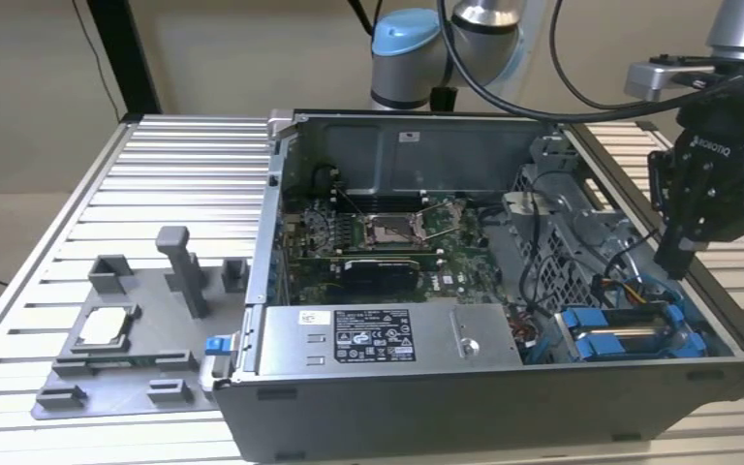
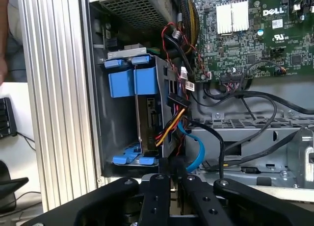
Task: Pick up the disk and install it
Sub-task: 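Insert the second disk wire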
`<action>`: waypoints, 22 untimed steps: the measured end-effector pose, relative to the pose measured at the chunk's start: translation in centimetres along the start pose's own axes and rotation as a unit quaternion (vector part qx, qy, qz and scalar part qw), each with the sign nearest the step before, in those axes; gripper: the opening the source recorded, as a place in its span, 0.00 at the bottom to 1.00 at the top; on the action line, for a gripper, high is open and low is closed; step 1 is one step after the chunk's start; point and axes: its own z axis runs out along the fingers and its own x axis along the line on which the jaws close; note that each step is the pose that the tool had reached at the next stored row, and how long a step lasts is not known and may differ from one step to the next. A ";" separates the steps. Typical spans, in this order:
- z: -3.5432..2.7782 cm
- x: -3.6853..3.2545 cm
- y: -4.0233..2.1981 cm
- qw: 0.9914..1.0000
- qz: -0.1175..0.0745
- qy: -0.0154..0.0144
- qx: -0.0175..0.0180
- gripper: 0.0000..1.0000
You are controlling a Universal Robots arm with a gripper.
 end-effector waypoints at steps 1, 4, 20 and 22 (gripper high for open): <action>0.00 0.00 0.00 1.000 0.000 0.000 0.000 0.00; -0.02 0.01 0.02 1.000 0.000 0.000 0.000 0.00; -0.01 0.76 5.27 1.000 0.001 -0.006 0.006 0.00; 0.03 0.83 5.65 1.000 0.004 -0.011 0.014 0.00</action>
